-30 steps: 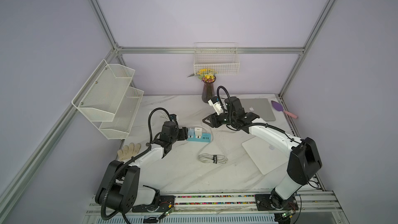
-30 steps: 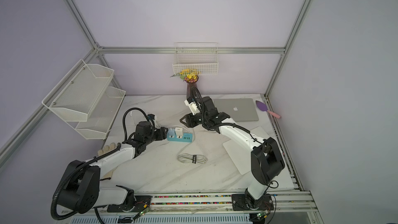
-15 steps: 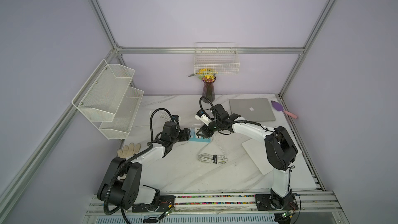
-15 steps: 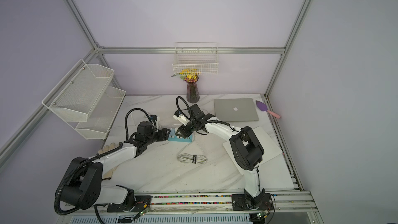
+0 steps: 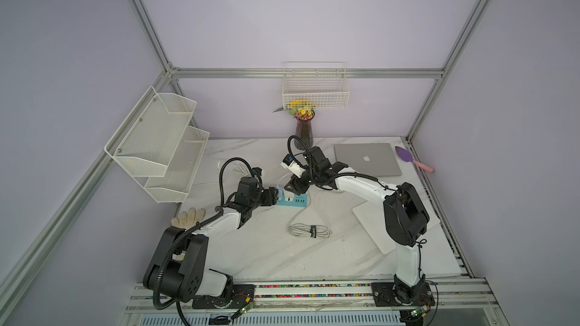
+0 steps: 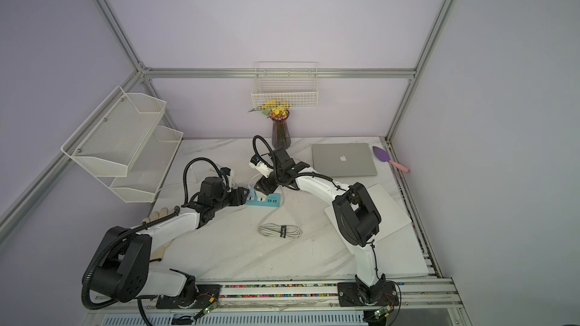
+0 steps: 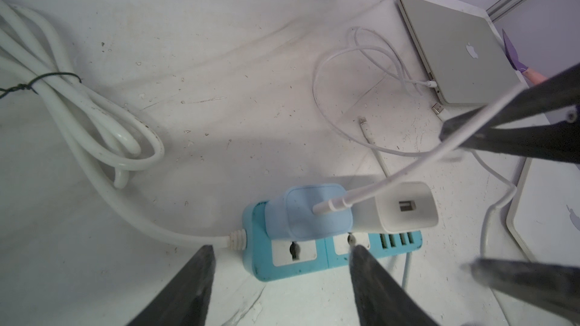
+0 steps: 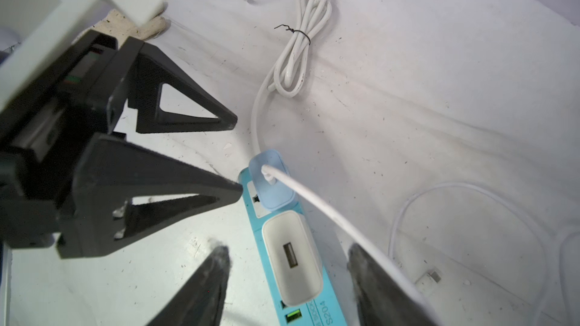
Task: Unplug the laptop charger
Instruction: Remove the plug from the socket.
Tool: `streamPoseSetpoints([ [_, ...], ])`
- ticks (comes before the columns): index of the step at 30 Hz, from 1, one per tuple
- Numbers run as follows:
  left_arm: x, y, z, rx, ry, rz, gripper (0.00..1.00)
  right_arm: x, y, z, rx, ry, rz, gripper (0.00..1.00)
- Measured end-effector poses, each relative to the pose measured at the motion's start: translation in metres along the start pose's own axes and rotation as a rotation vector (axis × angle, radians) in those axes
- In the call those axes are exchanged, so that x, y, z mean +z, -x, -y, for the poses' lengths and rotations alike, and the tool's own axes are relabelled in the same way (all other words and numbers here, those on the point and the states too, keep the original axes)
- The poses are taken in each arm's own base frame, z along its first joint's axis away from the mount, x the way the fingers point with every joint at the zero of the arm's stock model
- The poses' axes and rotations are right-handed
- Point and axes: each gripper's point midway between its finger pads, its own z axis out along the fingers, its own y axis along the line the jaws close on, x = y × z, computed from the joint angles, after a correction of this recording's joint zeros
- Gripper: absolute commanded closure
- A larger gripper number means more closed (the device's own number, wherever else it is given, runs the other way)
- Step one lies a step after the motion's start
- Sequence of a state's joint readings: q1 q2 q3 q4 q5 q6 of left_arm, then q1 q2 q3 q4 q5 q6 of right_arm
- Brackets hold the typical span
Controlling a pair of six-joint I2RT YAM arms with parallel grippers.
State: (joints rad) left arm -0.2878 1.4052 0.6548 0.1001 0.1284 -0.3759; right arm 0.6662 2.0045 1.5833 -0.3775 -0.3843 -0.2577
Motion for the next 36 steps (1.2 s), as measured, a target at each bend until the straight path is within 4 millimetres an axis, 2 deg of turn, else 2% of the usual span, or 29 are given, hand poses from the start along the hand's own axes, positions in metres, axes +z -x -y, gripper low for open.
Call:
streamPoseSetpoints([
  [4, 0.002, -0.002, -0.001, 0.002, 0.002, -0.005, 0.33, 0.011, -0.013, 0.002, -0.008, 0.0, -0.045, 0.35],
  [7, 0.009, -0.011, -0.005, -0.002, 0.012, -0.034, 0.33, 0.017, -0.024, 0.002, -0.009, 0.003, -0.079, 0.35],
  [12, 0.012, -0.014, -0.005, -0.004, 0.007, -0.045, 0.33, 0.026, -0.034, 0.004, -0.012, 0.009, -0.103, 0.42],
  [17, 0.008, -0.01, 0.0, -0.002, -0.013, -0.035, 0.32, 0.03, -0.04, 0.002, -0.022, 0.023, -0.113, 0.63],
  [21, -0.009, 0.01, 0.009, 0.01, -0.041, 0.042, 0.32, 0.03, -0.04, 0.001, -0.036, 0.034, -0.11, 0.79],
  [24, -0.012, 0.019, 0.013, 0.015, -0.054, 0.078, 0.32, 0.031, -0.039, -0.001, -0.046, 0.038, -0.104, 0.84],
  [30, 0.015, -0.004, 0.006, 0.003, -0.046, -0.021, 0.34, 0.031, -0.039, -0.001, -0.055, 0.039, -0.102, 0.83],
  [36, 0.018, -0.02, 0.003, 0.001, -0.037, -0.058, 0.34, 0.031, -0.04, -0.007, -0.106, -0.006, -0.094, 0.9],
])
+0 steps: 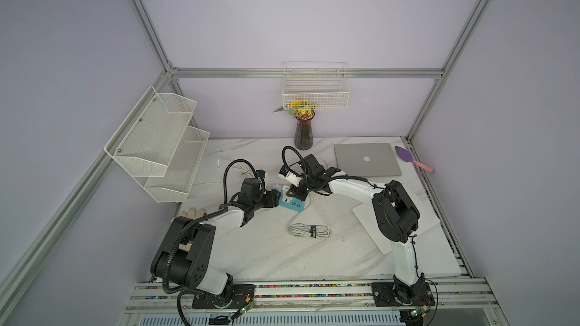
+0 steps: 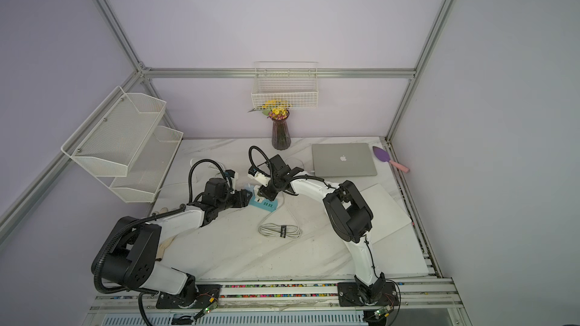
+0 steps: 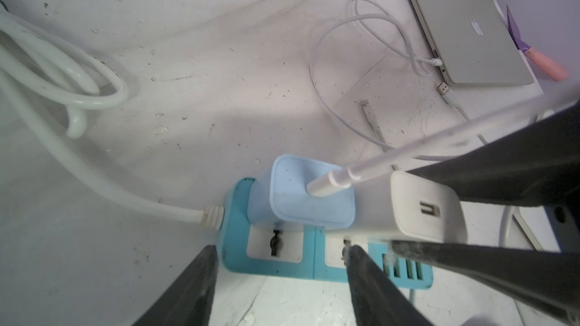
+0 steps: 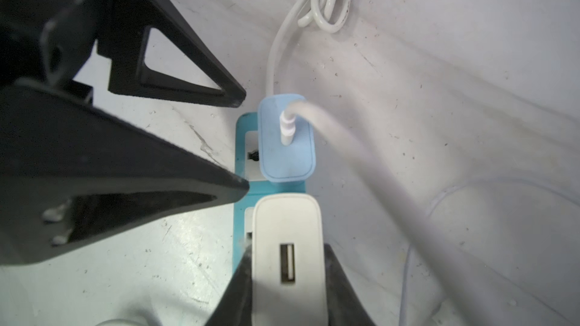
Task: Unplug the laptop charger
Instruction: Remove the plug from the socket.
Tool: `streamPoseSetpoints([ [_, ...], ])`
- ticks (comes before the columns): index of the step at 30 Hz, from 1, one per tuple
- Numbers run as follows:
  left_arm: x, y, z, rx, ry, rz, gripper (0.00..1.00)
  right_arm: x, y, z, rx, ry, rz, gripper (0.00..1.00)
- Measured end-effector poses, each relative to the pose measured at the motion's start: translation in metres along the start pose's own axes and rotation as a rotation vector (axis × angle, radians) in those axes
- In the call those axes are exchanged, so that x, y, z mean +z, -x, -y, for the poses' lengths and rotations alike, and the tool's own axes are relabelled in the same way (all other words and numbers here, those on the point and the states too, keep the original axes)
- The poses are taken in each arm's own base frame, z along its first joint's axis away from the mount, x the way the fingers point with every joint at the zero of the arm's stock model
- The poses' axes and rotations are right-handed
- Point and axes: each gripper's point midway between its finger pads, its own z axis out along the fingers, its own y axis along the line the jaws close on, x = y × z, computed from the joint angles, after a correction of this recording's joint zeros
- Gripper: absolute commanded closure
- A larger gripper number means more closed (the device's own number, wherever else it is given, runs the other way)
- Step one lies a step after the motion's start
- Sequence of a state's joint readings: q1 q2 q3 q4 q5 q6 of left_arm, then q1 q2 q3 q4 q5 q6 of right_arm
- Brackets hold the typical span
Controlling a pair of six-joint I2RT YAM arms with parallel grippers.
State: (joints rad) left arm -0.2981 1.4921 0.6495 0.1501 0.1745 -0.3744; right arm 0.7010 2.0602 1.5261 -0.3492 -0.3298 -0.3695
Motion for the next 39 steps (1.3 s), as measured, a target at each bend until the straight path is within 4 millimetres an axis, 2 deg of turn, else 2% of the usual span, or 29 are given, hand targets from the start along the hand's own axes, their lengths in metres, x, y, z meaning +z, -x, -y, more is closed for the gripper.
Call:
streamPoseSetpoints([
  [6, -0.001, -0.018, -0.002, -0.005, 0.01, -0.016, 0.34, 0.002, 0.002, -0.007, -0.061, -0.078, 0.025, 0.91],
  [12, 0.002, -0.052, -0.005, -0.036, 0.024, -0.087, 0.34, 0.001, 0.002, -0.005, -0.073, -0.118, 0.05, 0.92],
  [16, 0.01, -0.047, -0.003, -0.037, 0.02, -0.076, 0.34, 0.002, 0.003, -0.006, -0.076, -0.119, 0.054, 0.92],
  [22, 0.01, -0.045, -0.004, -0.053, 0.024, -0.058, 0.34, 0.003, 0.004, -0.006, -0.069, -0.112, 0.054, 1.0],
  [26, 0.002, -0.05, -0.008, -0.077, 0.032, -0.033, 0.34, 0.004, 0.005, -0.007, -0.047, -0.1, 0.051, 1.0],
  [39, 0.001, -0.045, -0.005, -0.092, 0.022, -0.014, 0.34, 0.005, 0.007, -0.011, 0.04, -0.06, 0.018, 1.0],
])
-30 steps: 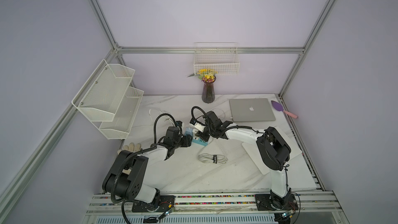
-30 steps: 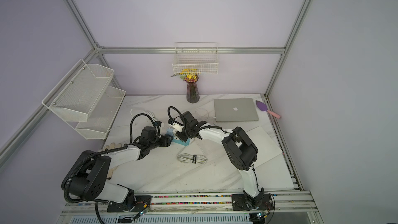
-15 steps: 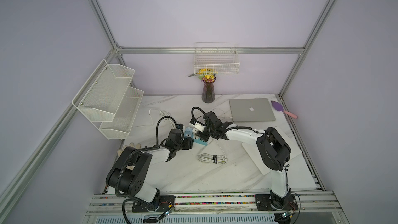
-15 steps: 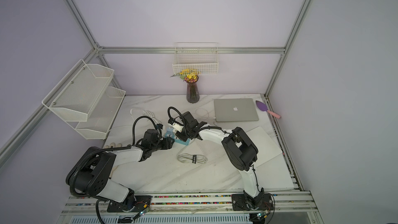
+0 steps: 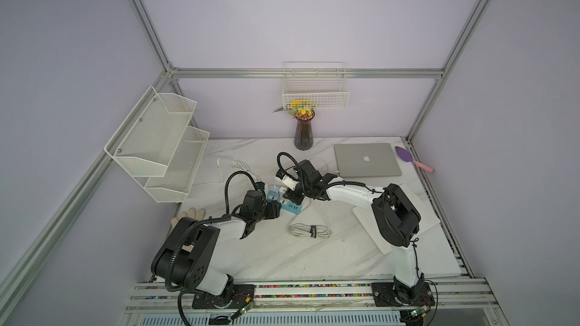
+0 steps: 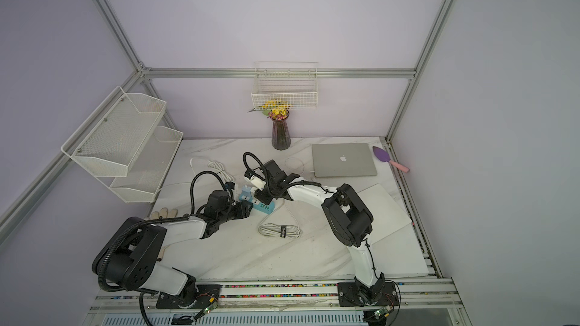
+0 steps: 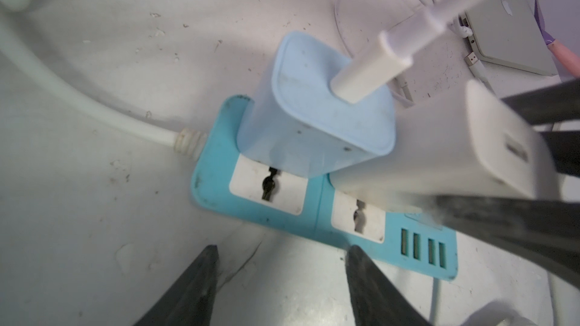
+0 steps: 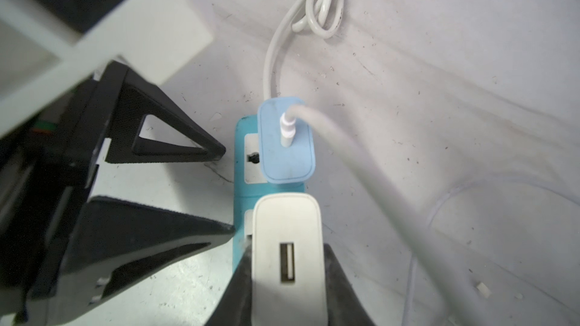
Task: Unplug the laptop charger
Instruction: Remove the plug from the socket.
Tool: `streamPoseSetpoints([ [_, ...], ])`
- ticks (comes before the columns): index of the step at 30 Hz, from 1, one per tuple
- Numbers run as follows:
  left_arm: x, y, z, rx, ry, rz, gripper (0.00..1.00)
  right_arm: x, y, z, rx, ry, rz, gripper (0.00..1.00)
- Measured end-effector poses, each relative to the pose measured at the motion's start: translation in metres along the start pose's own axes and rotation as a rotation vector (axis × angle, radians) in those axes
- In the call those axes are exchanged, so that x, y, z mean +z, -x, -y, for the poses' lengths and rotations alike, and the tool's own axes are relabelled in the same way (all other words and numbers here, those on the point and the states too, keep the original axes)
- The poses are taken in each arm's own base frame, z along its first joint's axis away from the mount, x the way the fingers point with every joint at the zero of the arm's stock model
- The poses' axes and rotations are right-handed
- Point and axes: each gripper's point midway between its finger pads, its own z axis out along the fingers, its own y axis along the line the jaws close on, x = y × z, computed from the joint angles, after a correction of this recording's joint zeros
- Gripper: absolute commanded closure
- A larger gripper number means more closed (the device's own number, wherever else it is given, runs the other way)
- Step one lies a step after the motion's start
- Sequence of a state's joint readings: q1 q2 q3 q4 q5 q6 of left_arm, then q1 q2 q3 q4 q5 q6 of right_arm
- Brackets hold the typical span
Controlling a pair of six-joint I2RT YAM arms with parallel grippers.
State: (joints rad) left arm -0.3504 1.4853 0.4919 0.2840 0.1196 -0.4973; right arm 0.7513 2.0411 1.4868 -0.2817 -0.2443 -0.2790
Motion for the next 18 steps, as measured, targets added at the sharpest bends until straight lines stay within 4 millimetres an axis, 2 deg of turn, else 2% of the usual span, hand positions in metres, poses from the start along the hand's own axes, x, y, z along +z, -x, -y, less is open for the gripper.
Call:
streamPoseSetpoints([
  [6, -0.007, 0.01, 0.005, 0.005, -0.022, 0.047, 0.33, 0.001, -0.001, 0.002, 0.006, -0.018, -0.004, 1.0],
  [13, 0.008, 0.002, 0.002, -0.013, -0.023, 0.018, 0.34, 0.002, 0.0, 0.004, 0.007, -0.031, 0.008, 1.0],
  [18, 0.009, 0.004, 0.003, -0.012, -0.024, 0.024, 0.35, 0.002, 0.0, 0.004, 0.008, -0.031, 0.012, 1.0],
])
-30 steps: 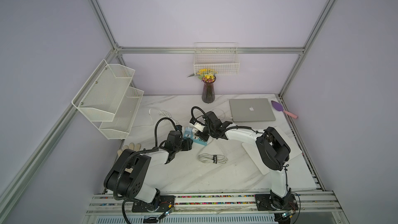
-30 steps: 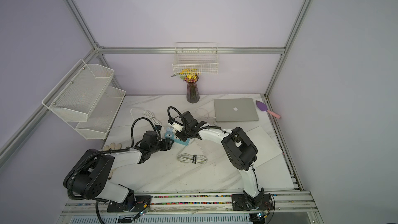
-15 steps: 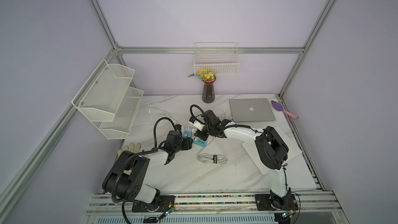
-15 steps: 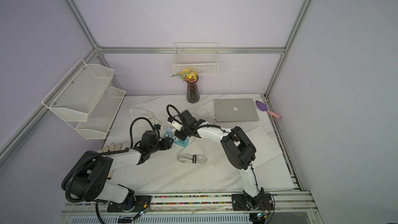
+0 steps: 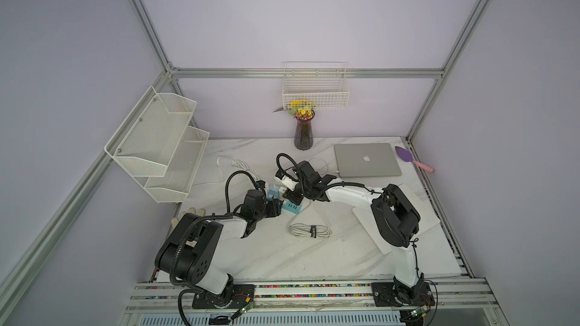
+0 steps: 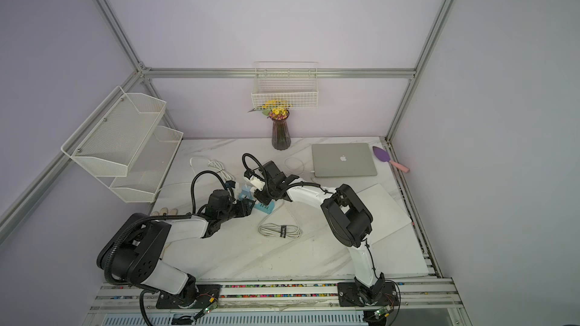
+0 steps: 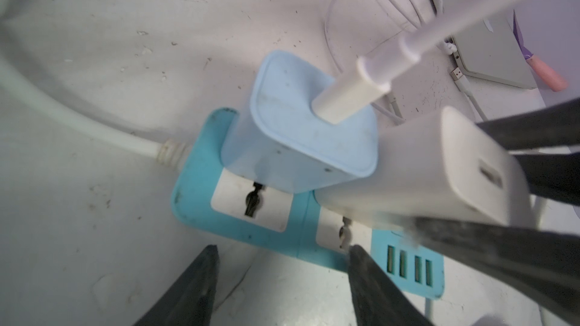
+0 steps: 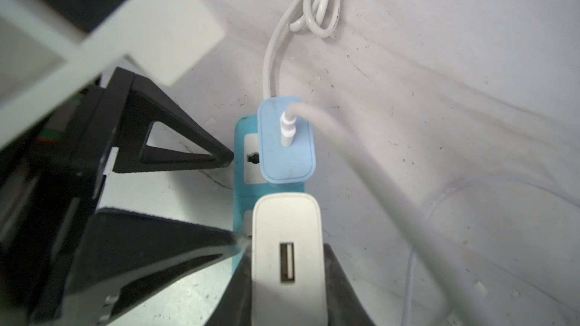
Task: Unplug the laptop charger
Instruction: Remove the plug from the socket.
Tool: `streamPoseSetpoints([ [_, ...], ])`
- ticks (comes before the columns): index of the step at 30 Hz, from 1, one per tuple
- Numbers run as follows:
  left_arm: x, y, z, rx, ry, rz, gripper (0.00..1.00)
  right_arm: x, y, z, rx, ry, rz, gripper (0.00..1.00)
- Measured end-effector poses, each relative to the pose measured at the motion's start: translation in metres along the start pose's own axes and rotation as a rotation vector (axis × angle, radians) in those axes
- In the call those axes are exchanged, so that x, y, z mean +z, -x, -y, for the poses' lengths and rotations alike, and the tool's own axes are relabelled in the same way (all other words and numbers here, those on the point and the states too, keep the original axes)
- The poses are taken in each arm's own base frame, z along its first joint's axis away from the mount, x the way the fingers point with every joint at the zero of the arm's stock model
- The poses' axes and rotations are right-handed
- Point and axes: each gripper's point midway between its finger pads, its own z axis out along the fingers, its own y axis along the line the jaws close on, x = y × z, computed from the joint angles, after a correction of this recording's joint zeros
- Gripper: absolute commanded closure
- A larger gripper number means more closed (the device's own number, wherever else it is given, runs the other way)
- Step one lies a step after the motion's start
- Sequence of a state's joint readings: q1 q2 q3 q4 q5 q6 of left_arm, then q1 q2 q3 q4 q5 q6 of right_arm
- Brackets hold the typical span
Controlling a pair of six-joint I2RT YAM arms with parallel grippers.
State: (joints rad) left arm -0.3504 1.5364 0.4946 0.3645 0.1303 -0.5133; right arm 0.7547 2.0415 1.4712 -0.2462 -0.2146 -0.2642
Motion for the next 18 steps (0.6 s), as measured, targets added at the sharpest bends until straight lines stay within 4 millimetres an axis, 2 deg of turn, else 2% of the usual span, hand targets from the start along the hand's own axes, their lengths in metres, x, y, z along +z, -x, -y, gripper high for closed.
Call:
streamPoseSetpoints([
  [10, 0.0069, 0.0035, 0.0001, -0.002, 0.012, -0.016, 0.36, -0.0027, -0.0007, -0.0028, 0.029, 0.014, 0.006, 1.0],
  [18, 0.0079, 0.0053, 0.0012, -0.001, 0.01, -0.014, 0.36, -0.0064, -0.0021, 0.0006, 0.12, 0.026, -0.013, 1.0],
])
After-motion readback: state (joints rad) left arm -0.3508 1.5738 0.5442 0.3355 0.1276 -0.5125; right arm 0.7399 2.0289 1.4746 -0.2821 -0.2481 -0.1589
